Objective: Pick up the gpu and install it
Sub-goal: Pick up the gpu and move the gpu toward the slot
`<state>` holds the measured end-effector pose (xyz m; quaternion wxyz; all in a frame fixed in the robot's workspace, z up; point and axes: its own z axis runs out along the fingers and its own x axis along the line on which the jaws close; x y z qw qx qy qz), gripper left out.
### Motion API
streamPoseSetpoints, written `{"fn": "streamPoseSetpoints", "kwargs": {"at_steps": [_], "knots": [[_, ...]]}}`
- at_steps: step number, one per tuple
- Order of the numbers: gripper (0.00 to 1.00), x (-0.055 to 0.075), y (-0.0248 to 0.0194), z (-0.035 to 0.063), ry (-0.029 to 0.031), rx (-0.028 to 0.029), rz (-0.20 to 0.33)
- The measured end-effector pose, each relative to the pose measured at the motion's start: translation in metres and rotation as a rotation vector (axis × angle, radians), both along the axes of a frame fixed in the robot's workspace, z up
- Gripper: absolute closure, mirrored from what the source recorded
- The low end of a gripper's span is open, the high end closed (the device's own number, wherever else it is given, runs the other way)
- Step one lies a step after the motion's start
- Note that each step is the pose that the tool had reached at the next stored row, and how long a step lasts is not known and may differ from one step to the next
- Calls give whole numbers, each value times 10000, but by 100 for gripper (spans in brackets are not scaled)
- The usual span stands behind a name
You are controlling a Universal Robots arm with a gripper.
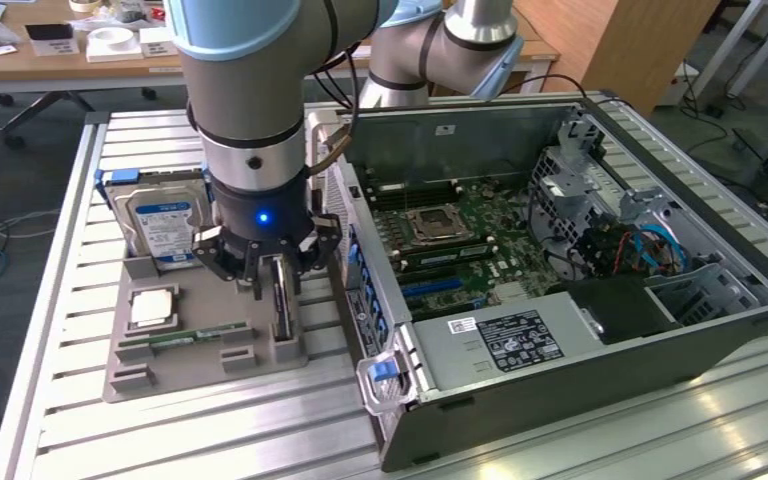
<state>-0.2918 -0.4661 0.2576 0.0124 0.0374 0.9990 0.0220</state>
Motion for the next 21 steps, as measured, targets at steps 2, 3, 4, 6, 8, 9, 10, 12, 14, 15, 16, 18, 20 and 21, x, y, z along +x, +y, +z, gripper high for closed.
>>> {"fn": "streamPoseSetpoints", "kwargs": {"at_steps": [2,3,4,6,8,9,10,12,14,15,16,18,20,21], "knots": [[53,0,0,0,0,0,0],[53,0,0,-1,-1,1,0],[53,0,0,-2,-1,1,0],[53,0,0,-2,-1,1,0],[53,0,0,-2,-1,1,-1],[53,0,0,-2,-1,1,0],[53,3,0,-2,-1,1,0],[53,3,1,-4,-2,2,0],[53,3,9,-7,-2,2,0],[53,3,13,-8,-1,1,-1],[53,3,15,-11,-3,3,0],[53,3,15,-11,-2,2,1],[53,3,16,-11,-1,1,0],[53,3,16,-11,-1,1,0]]}}
